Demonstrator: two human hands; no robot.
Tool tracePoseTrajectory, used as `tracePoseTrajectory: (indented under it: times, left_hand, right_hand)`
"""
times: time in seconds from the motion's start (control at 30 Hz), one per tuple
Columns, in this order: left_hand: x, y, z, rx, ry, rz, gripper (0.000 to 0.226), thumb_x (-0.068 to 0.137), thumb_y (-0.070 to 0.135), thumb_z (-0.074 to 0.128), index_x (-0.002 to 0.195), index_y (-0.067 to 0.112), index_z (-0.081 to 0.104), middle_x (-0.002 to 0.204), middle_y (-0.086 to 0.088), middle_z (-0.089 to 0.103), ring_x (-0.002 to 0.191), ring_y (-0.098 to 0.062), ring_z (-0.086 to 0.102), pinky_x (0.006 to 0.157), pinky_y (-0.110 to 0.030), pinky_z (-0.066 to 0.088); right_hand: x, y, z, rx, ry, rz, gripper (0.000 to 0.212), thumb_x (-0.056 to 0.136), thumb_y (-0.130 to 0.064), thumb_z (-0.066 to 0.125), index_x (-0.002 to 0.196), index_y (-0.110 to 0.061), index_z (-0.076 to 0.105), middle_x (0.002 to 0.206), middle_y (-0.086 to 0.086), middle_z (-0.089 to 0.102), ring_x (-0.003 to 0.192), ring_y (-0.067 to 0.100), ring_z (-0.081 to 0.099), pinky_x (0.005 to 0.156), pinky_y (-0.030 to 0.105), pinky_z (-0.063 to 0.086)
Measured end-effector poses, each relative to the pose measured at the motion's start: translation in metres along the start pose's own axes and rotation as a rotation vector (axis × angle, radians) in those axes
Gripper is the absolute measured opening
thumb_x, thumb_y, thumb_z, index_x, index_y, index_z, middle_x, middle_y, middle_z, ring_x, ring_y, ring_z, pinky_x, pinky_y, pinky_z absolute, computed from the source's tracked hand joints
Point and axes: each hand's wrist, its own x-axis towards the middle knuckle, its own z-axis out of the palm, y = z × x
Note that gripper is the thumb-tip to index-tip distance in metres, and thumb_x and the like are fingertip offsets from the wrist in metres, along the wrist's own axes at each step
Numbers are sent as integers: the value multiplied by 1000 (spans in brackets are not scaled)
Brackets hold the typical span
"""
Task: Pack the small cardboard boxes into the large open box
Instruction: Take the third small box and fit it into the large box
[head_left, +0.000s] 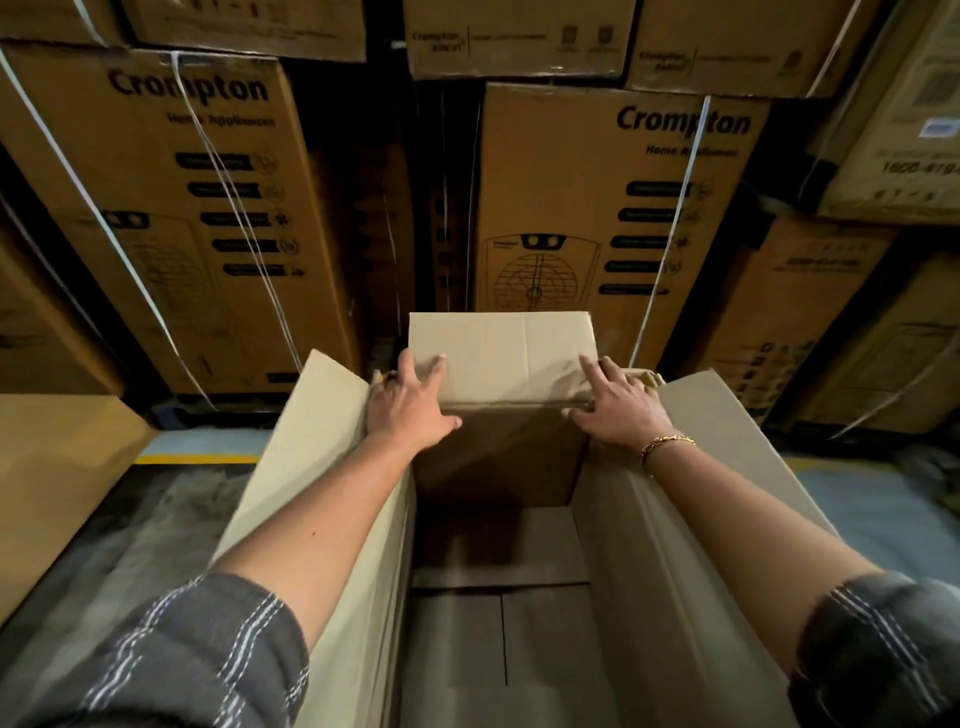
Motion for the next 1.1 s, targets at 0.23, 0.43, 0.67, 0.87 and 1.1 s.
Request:
tracePoseTrajectory:
  times: [0.23,0.43,0.67,0.87,1.1]
  left_hand:
    - [12,-3,18,158,55,55,95,89,59,64,160,35,5,166,-18,14,114,-31,66,120,-48,24]
    - [15,-6,21,166,121,105,88,89,59,64,159,32,19,154,-16,36,116,-34,64,116,-49,32]
    - [-3,-9,22,279,90,131,92,93,62,53,161,30,0,168,-19,6,137,-37,46,122,-50,19]
    - [-73,-22,16,454,28,154,93,91,74,38,162,23,3,169,-16,0,155,-38,2,122,-57,5]
    - [-189,-31,1,459,15,42,94,91,78,24,162,19,6,169,-13,-2,156,-34,-6,122,-57,-3]
  right_hand:
    - [11,15,28,-134,70,-24,89,92,-66,50,158,-39,-3,139,7,62,129,30,54,112,53,26]
    - [15,20,29,-100,117,2,77,91,-63,54,154,-44,13,126,4,70,119,29,62,108,50,29]
    - [-10,17,25,-166,49,-50,90,92,-68,45,161,-32,-1,152,9,46,141,32,40,118,52,21]
    - [-88,32,33,-229,41,-35,90,95,-68,34,163,-18,4,171,9,0,156,29,-6,126,52,1]
    - [-204,41,42,-188,107,-13,87,95,-71,22,163,-19,10,171,4,0,157,25,-7,125,49,-2]
